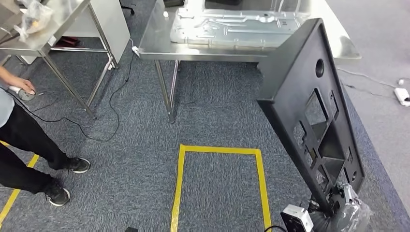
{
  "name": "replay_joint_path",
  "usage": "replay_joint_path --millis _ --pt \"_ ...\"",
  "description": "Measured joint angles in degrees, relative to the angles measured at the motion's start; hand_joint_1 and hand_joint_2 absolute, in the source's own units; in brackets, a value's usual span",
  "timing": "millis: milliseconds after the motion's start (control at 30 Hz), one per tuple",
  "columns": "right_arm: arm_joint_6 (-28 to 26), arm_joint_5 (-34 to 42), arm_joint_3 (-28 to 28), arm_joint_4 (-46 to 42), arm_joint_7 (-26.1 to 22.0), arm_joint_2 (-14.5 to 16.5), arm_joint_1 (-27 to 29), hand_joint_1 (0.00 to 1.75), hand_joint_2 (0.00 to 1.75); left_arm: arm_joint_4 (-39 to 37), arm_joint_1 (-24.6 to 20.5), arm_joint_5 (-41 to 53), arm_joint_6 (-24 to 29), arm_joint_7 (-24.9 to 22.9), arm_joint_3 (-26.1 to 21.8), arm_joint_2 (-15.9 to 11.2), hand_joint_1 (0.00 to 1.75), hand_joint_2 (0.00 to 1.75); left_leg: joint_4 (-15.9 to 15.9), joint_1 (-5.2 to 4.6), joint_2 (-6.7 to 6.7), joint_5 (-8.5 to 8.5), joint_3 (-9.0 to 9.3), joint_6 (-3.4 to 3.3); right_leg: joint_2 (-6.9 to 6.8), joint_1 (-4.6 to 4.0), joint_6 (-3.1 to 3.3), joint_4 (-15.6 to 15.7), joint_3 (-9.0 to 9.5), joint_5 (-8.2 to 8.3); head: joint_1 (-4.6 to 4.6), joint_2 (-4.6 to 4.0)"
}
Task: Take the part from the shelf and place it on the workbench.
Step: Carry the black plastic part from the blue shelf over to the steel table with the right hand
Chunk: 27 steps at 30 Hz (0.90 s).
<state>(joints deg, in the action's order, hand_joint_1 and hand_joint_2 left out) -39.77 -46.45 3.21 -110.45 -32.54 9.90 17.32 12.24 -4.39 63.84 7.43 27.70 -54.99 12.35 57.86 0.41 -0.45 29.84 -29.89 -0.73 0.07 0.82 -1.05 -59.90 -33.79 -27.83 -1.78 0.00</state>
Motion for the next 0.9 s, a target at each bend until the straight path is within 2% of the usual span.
replay_joint_path --millis 67,133,167,233,267,300,333,400,433,467,533,600,633,667,733,767,800,833,900 --pt "-0.01 -0.04 -0.03 -0.02 0.06 0.01 -0.01 1.75 1.75 0.00 -0.11 0.00 0.07 0.03 0.01 -0.02 0.00 1.75 -0.07 0.07 0.06 0.31 0.24 0.55 0.09 0.08 0.65 0.41 0.22 -0.07 0.02 0.00" --pt "0.00 -0.05 -0.04 -0.06 0.09 0.02 -0.07 1.75 1.75 0.00 -0.18 0.00 0.09 0.05 0.00 -0.05 0.00 1.75 2.24 0.19 0.12 1.78 -0.52 1.09 0.03 0.33 1.40 0.87 0.79 -0.19 0.08 0.00" --pt "-0.01 -0.06 -0.04 -0.07 0.09 0.02 -0.10 1.75 1.75 0.00 -0.18 0.00 0.09 0.07 -0.01 -0.07 0.00 1.75 5.18 0.26 0.14 3.19 -1.96 1.30 -0.07 0.39 1.72 1.02 1.12 -0.31 0.11 0.00" --pt "-0.01 -0.07 -0.04 -0.08 0.09 0.02 -0.16 1.75 1.75 0.00 -0.09 0.01 0.08 0.08 -0.01 -0.07 0.00 1.75 12.94 0.30 0.14 5.93 -6.35 1.59 -0.21 0.26 2.15 1.04 1.52 -0.70 0.15 0.00" --pt "0.00 -0.07 -0.04 -0.07 0.09 0.02 -0.15 1.75 1.75 0.00 0.00 0.01 0.06 0.08 -0.01 -0.07 0.00 1.75 15.67 0.31 0.14 6.24 -8.24 1.64 -0.20 0.18 2.24 1.02 1.76 -0.93 0.15 0.00" --pt "0.00 -0.07 -0.04 -0.07 0.09 0.02 -0.16 1.75 1.75 0.00 0.08 0.02 0.04 0.07 -0.01 -0.07 0.00 1.75 16.37 0.31 0.15 5.38 -9.20 1.60 -0.15 0.11 2.27 1.01 2.09 -1.19 0.15 0.00" --pt "0.00 -0.07 -0.04 -0.06 0.10 0.02 -0.15 1.75 1.75 0.00 0.12 0.02 0.02 0.07 -0.01 -0.07 0.00 1.75 14.75 0.30 0.15 3.41 -9.05 1.46 -0.07 0.05 2.23 1.00 2.52 -1.49 0.15 0.00" --pt "0.01 -0.07 -0.03 -0.06 0.11 0.02 -0.16 1.75 1.75 0.00 0.14 0.02 -0.01 0.05 -0.01 -0.08 0.00 1.75 7.56 0.21 0.15 -1.40 -6.47 0.84 0.03 -0.02 2.01 1.03 3.42 -2.18 0.14 0.00" --pt "0.00 -0.07 -0.03 -0.06 0.11 0.02 -0.18 1.75 1.75 0.00 0.12 0.03 -0.03 0.04 0.00 -0.10 0.00 1.75 4.30 0.04 0.15 -2.76 -5.14 0.48 0.05 -0.13 1.77 0.97 3.67 -2.54 0.13 0.00" --pt "-0.01 -0.07 -0.03 -0.07 0.11 0.03 -0.20 1.75 1.75 0.00 0.05 0.07 -0.04 0.03 0.01 -0.13 0.00 1.75 2.41 -0.14 0.14 -3.27 -4.32 0.18 0.06 -0.15 1.46 0.98 3.77 -2.78 0.12 0.00" --pt "-0.01 -0.07 -0.04 -0.08 0.13 0.05 -0.25 1.75 1.75 0.00 -0.01 0.24 -0.04 0.01 0.01 -0.17 0.00 1.75 1.41 -0.51 0.11 -2.85 -3.90 -0.29 0.05 -0.17 0.74 1.20 3.86 -3.06 0.13 0.00" --pt "-0.01 -0.07 -0.04 -0.14 0.13 0.05 -0.25 1.75 1.75 0.00 0.08 0.36 -0.02 0.00 -0.01 -0.18 0.00 1.75 0.64 -0.21 0.08 -2.94 -3.38 -0.83 -0.02 -0.11 0.09 1.13 4.09 -3.47 0.11 0.00" --pt "-0.01 -0.07 -0.04 -0.19 0.13 0.05 -0.29 1.75 1.75 0.00 0.10 0.37 -0.02 -0.01 -0.01 -0.18 0.00 1.75 0.14 -0.03 0.09 -3.01 -2.97 -1.14 -0.03 -0.12 -0.17 0.03 3.71 -4.16 0.08 0.00" --pt "-0.01 -0.07 -0.04 -0.23 0.13 0.04 -0.31 1.75 1.75 0.00 0.09 0.39 -0.02 -0.01 -0.01 -0.17 0.00 1.75 -0.27 0.15 0.11 -3.02 -2.55 -1.46 -0.05 -0.11 -0.39 -2.31 2.62 -5.36 0.04 0.00" --pt "-0.01 -0.07 -0.04 -0.25 0.13 0.04 -0.32 1.75 1.75 0.00 0.04 0.41 -0.03 -0.01 -0.01 -0.17 0.00 1.75 -0.40 0.09 0.14 -2.61 -2.02 -1.85 -0.03 -0.02 -0.71 -9.57 -1.55 -8.24 0.00 0.00" --pt "-0.01 -0.07 -0.04 -0.24 0.13 0.04 -0.29 1.75 1.75 0.00 0.04 0.42 -0.04 -0.01 -0.01 -0.17 0.00 1.75 -0.37 0.08 0.13 -2.33 -1.75 -1.89 -0.04 0.03 -0.85 -12.66 -3.63 -8.88 0.00 0.00" --pt "-0.01 -0.07 -0.04 -0.22 0.14 0.04 -0.26 1.75 1.75 0.00 0.07 0.42 -0.04 -0.01 -0.01 -0.17 0.00 1.75 -0.34 0.07 0.11 -2.01 -1.41 -1.85 -0.05 0.06 -0.93 -14.02 -4.94 -8.40 0.00 0.00" --pt "-0.01 -0.07 -0.04 -0.22 0.14 0.04 -0.26 1.75 1.75 0.00 0.10 0.41 -0.04 0.00 -0.01 -0.17 0.00 1.75 -0.30 0.07 0.08 -1.65 -0.98 -1.78 -0.05 0.09 -0.93 -13.09 -5.10 -6.70 0.00 0.00" --pt "-0.01 -0.07 -0.04 -0.21 0.15 0.04 -0.31 1.75 1.75 0.00 0.16 0.40 -0.08 0.05 -0.01 -0.16 0.00 1.75 -0.24 0.08 0.00 -0.79 0.04 -1.45 -0.07 0.07 -0.64 -6.45 -2.83 -1.79 -0.03 0.00"
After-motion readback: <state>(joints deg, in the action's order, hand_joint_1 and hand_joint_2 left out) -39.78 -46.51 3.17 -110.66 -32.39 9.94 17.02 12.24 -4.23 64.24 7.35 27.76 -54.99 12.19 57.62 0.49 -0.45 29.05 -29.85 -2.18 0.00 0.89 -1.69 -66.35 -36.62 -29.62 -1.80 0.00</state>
